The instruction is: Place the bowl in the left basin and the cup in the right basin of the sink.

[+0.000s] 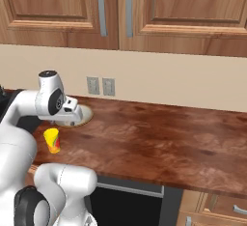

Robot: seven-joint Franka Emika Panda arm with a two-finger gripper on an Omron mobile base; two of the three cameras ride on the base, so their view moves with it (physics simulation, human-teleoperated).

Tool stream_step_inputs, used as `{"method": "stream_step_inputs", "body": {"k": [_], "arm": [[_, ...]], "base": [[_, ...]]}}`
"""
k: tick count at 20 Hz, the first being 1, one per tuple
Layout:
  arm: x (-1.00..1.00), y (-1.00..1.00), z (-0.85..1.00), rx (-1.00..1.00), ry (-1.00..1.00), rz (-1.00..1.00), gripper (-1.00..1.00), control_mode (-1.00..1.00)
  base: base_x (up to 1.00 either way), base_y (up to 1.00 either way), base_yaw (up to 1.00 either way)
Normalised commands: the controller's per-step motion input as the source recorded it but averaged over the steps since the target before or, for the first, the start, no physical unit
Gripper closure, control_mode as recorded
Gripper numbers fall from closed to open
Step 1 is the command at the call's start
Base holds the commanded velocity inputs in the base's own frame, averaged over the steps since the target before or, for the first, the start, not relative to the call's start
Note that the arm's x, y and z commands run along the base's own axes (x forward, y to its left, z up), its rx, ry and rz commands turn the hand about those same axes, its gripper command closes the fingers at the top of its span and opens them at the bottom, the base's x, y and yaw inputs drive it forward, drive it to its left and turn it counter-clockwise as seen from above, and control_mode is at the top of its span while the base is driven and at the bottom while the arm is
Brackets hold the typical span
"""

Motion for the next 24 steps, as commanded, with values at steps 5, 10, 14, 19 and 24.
{"method": "stream_step_inputs", "body": {"k": [5,10,14,19,24], "arm": [[0.02,0.00,-0.06,0.00,0.00,0.00,-1.00,-1.00],[-0.01,0.00,-0.01,0.00,0.00,0.00,-1.00,-1.00],[-0.13,0.02,0.00,0.00,0.00,0.00,-1.00,-1.00],[-0.32,0.06,0.00,0.00,0.00,0.00,-1.00,-1.00],[-0.42,0.09,0.00,0.00,0.00,0.00,-1.00,-1.00]], "base": [[0.00,0.00,0.00],[0.00,0.00,0.00],[0.00,0.00,0.00],[0.00,0.00,0.00],[0.00,0.00,0.00]]}}
